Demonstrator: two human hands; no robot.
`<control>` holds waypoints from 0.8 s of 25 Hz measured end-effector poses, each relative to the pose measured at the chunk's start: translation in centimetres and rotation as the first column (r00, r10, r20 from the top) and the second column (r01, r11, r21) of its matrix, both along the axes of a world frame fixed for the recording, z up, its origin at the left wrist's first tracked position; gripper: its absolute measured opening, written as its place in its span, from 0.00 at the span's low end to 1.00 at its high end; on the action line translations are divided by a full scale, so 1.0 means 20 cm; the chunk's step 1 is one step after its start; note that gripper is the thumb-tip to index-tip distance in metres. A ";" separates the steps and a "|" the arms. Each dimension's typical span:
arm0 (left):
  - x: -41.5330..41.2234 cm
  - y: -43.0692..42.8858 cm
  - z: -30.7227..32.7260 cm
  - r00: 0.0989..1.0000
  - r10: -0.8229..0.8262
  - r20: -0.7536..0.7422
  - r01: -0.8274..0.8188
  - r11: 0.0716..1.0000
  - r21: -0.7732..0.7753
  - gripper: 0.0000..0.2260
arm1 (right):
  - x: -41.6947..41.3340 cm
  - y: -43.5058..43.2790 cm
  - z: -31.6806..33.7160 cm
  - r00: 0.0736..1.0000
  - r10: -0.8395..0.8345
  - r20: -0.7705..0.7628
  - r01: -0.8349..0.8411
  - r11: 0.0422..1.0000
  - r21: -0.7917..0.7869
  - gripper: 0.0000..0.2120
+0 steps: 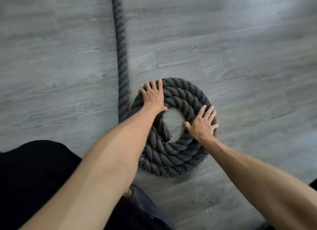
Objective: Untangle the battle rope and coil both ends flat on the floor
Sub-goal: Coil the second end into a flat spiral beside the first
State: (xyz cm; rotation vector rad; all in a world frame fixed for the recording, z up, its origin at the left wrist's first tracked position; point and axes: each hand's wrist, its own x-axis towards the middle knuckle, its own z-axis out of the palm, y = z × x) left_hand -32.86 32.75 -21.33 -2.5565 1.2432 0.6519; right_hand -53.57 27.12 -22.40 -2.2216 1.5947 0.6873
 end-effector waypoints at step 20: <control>0.79 -0.24 0.13 0.776 0.628 0.059 -0.618 0.739 0.266 0.55 | 1.59 -1.11 0.01 0.354 0.933 0.071 -0.934 0.356 -0.016 0.53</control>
